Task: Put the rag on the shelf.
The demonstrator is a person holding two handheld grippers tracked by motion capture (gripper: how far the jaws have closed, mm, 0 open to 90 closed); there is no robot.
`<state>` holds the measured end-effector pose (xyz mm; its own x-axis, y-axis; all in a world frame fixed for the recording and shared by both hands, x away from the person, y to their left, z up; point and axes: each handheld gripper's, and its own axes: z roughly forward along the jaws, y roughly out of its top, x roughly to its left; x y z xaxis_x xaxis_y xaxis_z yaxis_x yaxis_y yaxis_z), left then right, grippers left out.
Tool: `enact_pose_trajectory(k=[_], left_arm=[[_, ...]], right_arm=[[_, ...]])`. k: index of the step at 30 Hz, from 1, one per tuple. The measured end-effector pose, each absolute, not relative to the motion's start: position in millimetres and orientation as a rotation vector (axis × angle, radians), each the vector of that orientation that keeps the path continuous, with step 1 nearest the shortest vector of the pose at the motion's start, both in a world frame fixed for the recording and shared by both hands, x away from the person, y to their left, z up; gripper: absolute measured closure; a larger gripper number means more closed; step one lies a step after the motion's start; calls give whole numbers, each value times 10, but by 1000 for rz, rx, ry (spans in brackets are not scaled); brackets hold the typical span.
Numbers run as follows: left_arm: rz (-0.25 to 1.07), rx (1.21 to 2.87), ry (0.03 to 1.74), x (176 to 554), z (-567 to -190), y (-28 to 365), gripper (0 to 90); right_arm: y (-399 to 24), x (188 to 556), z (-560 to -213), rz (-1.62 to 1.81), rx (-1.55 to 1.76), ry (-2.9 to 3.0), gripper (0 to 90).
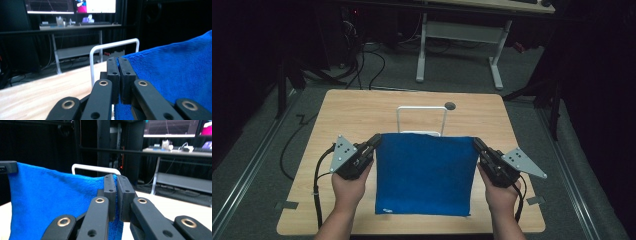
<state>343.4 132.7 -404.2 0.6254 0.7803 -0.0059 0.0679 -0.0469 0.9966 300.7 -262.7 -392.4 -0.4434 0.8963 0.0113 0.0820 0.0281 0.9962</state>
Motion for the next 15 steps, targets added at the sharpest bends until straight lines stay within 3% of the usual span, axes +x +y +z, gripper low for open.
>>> enact_pose_trajectory(k=[8, 15], left_arm=[[718, 1471, 708, 3473, -3752, 1383, 886], [755, 1451, 688, 3529, -3576, 1405, 886]], right_arm=[[-2594, 3022, -3573, 1522, 936, 1555, 873], [-2555, 3066, -3469, 1531, 920, 1531, 873]])
